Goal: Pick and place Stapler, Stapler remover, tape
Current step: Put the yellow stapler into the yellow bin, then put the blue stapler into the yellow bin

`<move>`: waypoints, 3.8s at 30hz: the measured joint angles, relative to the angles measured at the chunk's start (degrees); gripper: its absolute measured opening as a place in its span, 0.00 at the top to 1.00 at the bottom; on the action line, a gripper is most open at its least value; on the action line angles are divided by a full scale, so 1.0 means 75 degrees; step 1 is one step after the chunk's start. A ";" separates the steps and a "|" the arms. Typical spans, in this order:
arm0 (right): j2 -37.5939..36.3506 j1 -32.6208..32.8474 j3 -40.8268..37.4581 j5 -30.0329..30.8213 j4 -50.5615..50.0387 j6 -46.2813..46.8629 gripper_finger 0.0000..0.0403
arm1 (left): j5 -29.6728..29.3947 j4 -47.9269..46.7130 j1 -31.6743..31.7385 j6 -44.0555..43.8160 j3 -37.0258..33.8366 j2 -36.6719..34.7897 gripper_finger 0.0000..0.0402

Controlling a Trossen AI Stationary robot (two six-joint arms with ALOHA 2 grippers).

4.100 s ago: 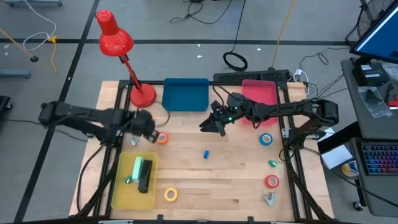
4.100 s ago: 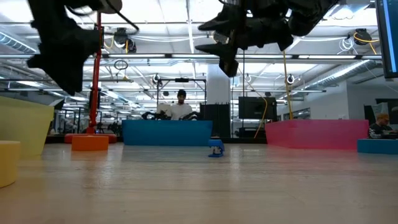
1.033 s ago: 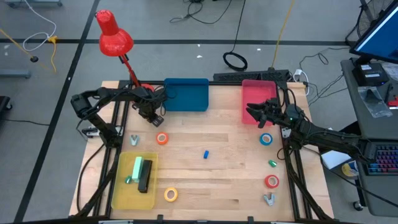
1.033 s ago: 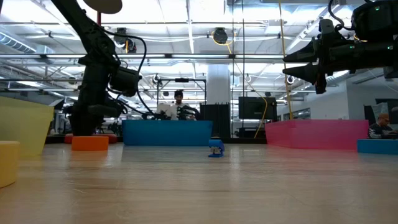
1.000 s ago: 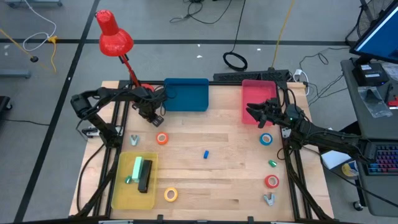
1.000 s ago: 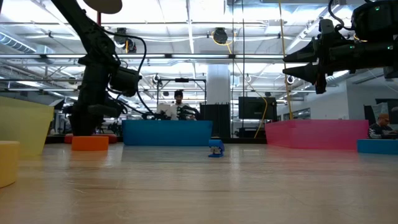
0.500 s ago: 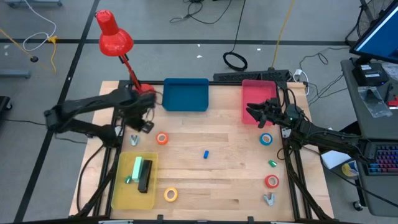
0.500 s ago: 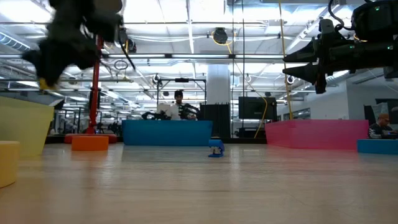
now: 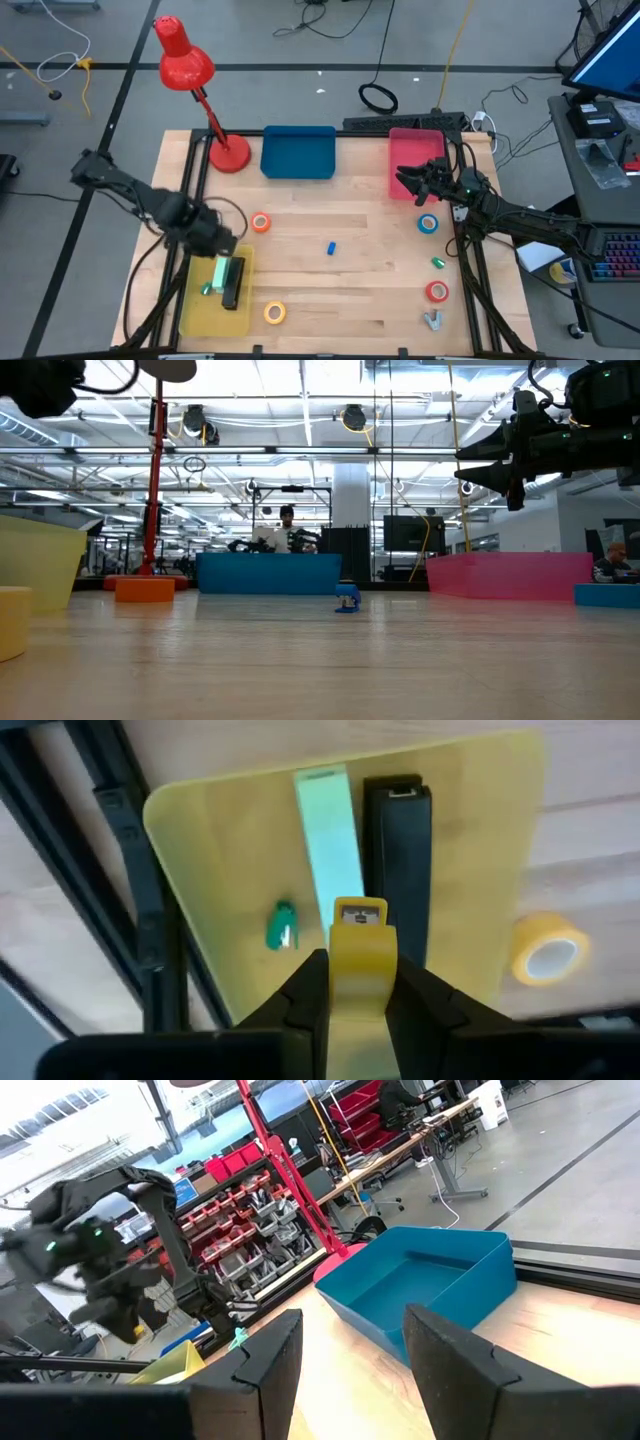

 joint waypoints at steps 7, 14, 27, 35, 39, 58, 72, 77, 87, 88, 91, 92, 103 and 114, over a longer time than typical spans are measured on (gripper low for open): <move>0.0002 0.0000 0.0000 0.0000 0.0001 -0.0006 0.59 | 0.0874 0.0205 -0.0832 -0.0541 -0.0742 0.0966 0.78; 0.0002 -0.0003 0.0000 -0.0221 0.0281 0.0172 0.59 | 0.1020 0.1631 -0.0881 -0.0493 -0.1903 0.0919 0.79; -0.0001 0.0000 0.0003 -0.0626 0.0685 0.0178 0.59 | 0.1060 0.2650 -0.0862 -0.0305 -0.2900 0.0917 0.61; 0.0002 0.0000 0.0003 -0.0618 0.0685 0.0263 0.59 | 0.0476 0.2060 -0.0840 -0.0994 -0.2305 0.0036 0.51; 0.0002 0.0000 0.0003 -0.0621 0.0685 0.0318 0.59 | -0.1080 0.1520 -0.0840 -0.1442 -0.1509 -0.0516 0.50; 0.0000 0.0000 0.0003 -0.0817 0.0685 0.0373 0.59 | -0.1780 0.6165 0.2357 0.4937 0.1277 0.2960 0.50; 0.0001 0.0003 0.0003 -0.0997 0.0682 0.0356 0.59 | -0.0614 0.4712 0.3236 0.6341 0.4719 0.6635 0.50; -0.0001 0.0003 0.0003 -0.0997 0.0682 0.0347 0.59 | -0.0530 0.4721 0.3289 0.6258 0.4960 0.7238 0.50; 0.0002 0.0003 0.0003 -0.1000 0.0679 0.0318 0.59 | -0.0812 0.4621 0.3288 0.6050 0.4957 0.7779 0.50; 0.0001 0.0003 0.0003 -0.1000 0.0679 0.0316 0.59 | -0.0920 0.4641 0.3285 0.6041 0.4960 0.7768 0.50; 0.0002 0.0003 0.0003 -0.1000 0.0676 0.0315 0.59 | -0.1082 0.4648 0.3287 0.5977 0.4960 0.7768 0.50; 0.0002 0.0003 0.0003 -0.1002 0.0679 0.0315 0.59 | -0.1066 0.4654 0.3287 0.5973 0.4960 0.7769 0.50; 0.0011 0.0000 0.0003 -0.1003 0.0609 0.0288 0.59 | -0.0726 0.5127 0.3103 0.5694 0.4989 0.8445 0.50; 0.0020 -0.0003 0.0003 -0.1005 0.0601 0.0286 0.59 | -0.0869 0.5028 0.3103 0.5683 0.4972 0.8551 0.68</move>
